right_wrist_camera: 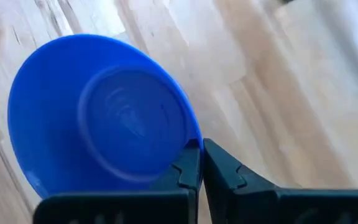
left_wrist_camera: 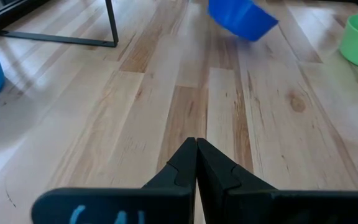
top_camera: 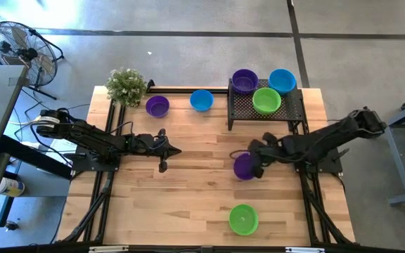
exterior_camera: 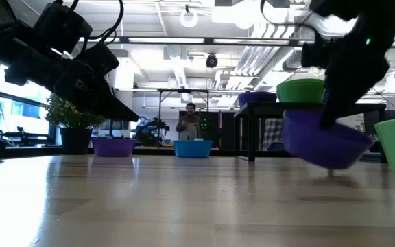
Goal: Pick & Place Mini bowls
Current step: Stack the violet bowl on the other violet bowls on the shelf
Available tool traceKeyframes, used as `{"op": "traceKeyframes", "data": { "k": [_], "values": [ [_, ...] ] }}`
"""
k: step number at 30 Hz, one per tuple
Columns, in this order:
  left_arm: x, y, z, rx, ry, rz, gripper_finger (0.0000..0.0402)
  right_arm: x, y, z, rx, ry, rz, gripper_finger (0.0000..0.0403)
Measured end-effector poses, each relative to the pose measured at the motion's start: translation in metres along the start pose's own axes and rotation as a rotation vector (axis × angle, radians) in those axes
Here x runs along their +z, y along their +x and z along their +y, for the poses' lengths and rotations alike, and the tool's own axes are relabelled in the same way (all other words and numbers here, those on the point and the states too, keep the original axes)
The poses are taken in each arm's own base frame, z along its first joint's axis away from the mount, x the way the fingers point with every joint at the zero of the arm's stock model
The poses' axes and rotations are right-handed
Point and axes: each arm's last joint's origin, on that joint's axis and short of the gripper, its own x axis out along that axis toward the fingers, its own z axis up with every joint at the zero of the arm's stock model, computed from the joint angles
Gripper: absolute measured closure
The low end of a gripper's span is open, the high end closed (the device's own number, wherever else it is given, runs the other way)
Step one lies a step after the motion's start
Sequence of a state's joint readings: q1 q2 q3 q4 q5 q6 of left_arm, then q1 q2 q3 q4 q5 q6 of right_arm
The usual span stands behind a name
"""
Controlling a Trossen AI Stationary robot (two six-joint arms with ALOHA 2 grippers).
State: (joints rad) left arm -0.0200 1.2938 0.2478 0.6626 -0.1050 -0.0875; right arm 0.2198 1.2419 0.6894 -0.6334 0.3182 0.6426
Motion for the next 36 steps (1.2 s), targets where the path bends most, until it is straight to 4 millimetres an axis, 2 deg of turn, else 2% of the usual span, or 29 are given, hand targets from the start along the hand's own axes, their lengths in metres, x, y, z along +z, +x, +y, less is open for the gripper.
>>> {"op": "traceKeyframes", "data": {
  "k": [3,7,15,21,26,30,33,36],
  "values": [
    [0.0,0.0,0.0,-0.002,0.001,0.0,0.0401,-0.004,0.018,-0.01,0.037,0.037,-0.021,0.0399],
    [0.0,0.0,0.0,-0.003,0.0,0.0,0.0401,-0.005,0.03,-0.02,0.019,0.077,-0.08,0.04],
    [0.0,0.0,0.0,0.006,0.001,-0.001,0.0401,0.0,0.031,-0.028,-0.106,0.12,-0.177,0.0382],
    [0.0,0.0,0.0,0.003,0.002,0.0,0.0401,0.0,0.03,-0.028,-0.117,0.094,-0.182,0.0353],
    [0.0,0.0,0.0,0.002,0.004,0.001,0.0401,0.0,0.025,-0.026,-0.104,0.025,-0.199,0.0304],
    [0.0,0.0,0.0,0.002,0.005,0.004,0.0401,0.0,0.012,-0.025,-0.072,-0.013,-0.245,0.0273],
    [-0.001,0.0,0.0,0.002,0.005,0.009,0.0401,-0.002,-0.001,-0.021,-0.035,-0.113,-0.294,0.0266],
    [-0.001,0.0,0.0,0.002,0.005,0.008,0.0401,-0.008,-0.009,-0.011,0.019,-0.23,-0.317,0.0282]
  ]
}}
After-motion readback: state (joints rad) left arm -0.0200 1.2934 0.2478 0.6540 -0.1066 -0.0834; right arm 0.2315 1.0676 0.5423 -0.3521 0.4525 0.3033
